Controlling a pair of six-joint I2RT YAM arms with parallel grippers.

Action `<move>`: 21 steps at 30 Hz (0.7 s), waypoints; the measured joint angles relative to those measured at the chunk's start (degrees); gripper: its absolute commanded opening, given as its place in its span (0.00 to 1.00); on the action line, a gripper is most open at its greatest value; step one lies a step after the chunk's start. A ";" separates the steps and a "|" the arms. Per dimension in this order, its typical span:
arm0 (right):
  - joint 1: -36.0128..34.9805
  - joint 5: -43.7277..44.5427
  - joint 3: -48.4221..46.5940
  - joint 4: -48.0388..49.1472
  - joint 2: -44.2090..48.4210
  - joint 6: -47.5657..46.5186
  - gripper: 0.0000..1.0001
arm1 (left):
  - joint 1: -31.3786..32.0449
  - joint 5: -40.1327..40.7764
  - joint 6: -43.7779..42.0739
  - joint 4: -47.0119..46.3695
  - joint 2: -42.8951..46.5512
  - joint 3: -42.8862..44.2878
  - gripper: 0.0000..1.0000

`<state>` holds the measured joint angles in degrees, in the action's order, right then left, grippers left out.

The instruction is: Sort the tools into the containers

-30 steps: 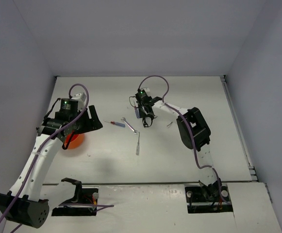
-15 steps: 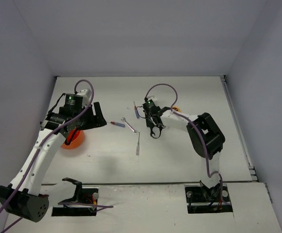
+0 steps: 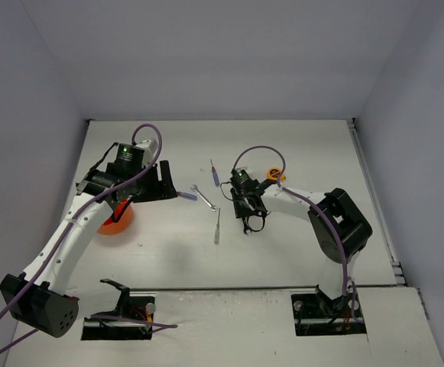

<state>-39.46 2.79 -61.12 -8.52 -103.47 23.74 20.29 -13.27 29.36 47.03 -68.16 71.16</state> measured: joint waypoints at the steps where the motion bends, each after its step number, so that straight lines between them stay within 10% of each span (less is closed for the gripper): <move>1: 0.00 0.02 -0.72 -0.80 -0.47 0.10 0.24 | 0.14 0.01 0.01 0.02 0.00 0.05 0.63; 11: 0.06 0.27 -6.59 -7.07 -4.41 -0.22 0.00 | 0.93 0.01 0.31 -0.02 -0.05 0.42 0.63; 21: -0.76 0.10 -9.08 -8.84 -5.54 -3.81 0.00 | 1.14 -2.04 1.73 -1.12 -0.29 0.39 0.63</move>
<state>-40.22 2.89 -70.21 -17.36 -109.01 19.93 21.43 -15.31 31.09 45.91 -68.45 71.54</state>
